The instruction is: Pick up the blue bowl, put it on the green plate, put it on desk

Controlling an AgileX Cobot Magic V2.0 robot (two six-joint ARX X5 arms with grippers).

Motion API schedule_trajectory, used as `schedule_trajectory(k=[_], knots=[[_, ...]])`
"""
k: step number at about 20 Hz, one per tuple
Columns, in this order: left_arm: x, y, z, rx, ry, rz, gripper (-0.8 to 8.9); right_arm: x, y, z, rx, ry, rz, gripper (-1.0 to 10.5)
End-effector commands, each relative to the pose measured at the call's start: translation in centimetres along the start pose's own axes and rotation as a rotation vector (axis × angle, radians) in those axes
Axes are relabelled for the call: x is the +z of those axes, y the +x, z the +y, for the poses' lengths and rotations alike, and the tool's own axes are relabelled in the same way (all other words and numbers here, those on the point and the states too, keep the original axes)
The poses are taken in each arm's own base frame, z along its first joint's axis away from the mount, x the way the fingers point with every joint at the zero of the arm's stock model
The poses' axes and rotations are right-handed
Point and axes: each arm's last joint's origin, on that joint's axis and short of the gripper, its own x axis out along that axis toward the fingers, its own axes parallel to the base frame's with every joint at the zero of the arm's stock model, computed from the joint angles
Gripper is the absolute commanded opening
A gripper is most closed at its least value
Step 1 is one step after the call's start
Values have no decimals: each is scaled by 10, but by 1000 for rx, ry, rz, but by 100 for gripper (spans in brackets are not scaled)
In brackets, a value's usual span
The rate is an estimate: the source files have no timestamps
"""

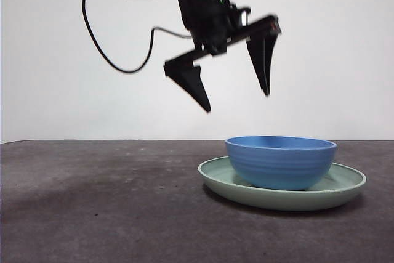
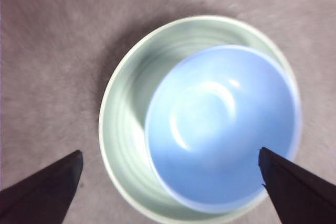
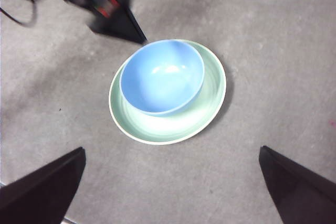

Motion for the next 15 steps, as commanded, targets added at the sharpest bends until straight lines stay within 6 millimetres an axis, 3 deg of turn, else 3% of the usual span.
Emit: schedule_trajectory(k=[1,8,15], knots=[[-3,-43,-10,-10,77,-73,542,3,-3,2,6,20,-17,577],[-38,-134,-21,-15,142,-156,542,4,-3,2,5,39,-21,577],[-77,-181,-20,-12,159,-193,541,4,-3,2,6,51,-22,577]])
